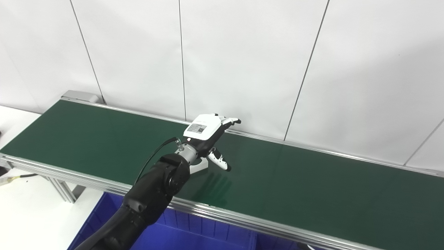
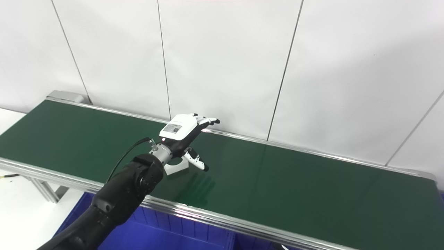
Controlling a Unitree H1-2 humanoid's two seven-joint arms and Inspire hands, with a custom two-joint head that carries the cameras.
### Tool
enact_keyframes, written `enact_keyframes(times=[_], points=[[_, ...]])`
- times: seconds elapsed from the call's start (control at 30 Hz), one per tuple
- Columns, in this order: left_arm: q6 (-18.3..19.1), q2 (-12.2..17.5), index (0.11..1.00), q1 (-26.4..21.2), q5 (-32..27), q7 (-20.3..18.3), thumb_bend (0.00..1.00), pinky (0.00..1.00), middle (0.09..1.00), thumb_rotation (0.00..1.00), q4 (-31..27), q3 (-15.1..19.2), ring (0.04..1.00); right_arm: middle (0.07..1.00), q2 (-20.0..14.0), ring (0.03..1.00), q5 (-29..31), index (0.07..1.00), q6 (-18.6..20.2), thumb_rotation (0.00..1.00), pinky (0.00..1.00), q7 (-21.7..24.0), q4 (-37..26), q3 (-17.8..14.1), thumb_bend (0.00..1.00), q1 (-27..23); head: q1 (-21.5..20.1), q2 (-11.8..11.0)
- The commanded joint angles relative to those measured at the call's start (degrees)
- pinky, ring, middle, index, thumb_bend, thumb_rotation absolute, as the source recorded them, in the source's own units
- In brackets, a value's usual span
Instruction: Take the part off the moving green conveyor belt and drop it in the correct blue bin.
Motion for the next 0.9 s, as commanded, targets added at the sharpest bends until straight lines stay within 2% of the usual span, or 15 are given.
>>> enact_keyframes(times=[0.0, 0.3, 0.47, 0.7, 0.77, 0.87], points=[[1.91, 1.48, 0.891, -3.84, 0.37, -0.65, 0.99, 0.94, 0.866, 0.22, -0.33, -0.69, 0.903, 0.709, 0.36, 0.652, -0.44, 0.755, -2.97, 0.00, 0.59, -0.20, -1.68, -0.42, 0.62, -0.50, 0.04, -0.01], [3.78, 3.13, 0.881, -6.32, -2.67, -1.52, 1.00, 0.94, 0.854, 0.27, 5.90, -1.56, 0.884, 0.722, 1.00, 0.663, 0.47, 0.754, -2.97, 0.00, 0.59, 0.69, -2.20, -1.11, 0.61, 0.12, -0.78, 0.14], [2.77, 3.26, 0.867, -7.24, -4.07, -0.30, 1.00, 0.89, 0.848, 0.26, 10.36, -2.60, 0.869, 0.725, 1.26, 0.673, 0.47, 0.753, -2.97, 0.00, 0.60, 1.05, -2.60, -1.34, 0.61, 0.37, -1.20, 0.20], [5.17, 3.43, 0.865, -7.25, -5.26, -3.95, 0.99, 0.97, 0.877, 0.27, 11.34, -4.65, 0.925, 0.717, 1.14, 0.662, -0.05, 0.746, -2.97, 0.00, 0.59, 1.00, -2.16, -1.32, 0.61, 0.16, -1.31, 0.30], [5.72, 3.41, 0.810, -7.18, -5.68, -4.80, 1.00, 0.90, 0.876, 0.25, 11.77, -5.02, 0.909, 0.700, 1.16, 0.660, 0.14, 0.699, -2.97, 0.00, 0.59, 1.29, -2.18, -1.38, 0.61, 0.15, -1.31, 0.30], [6.06, 3.25, 0.808, -7.03, -6.35, -6.43, 1.00, 0.89, 0.882, 0.25, 12.34, -5.56, 0.921, 0.696, 1.15, 0.662, 0.48, 0.691, -2.97, 0.00, 0.59, 1.70, -2.41, -1.41, 0.61, 0.19, -1.45, 0.47]])
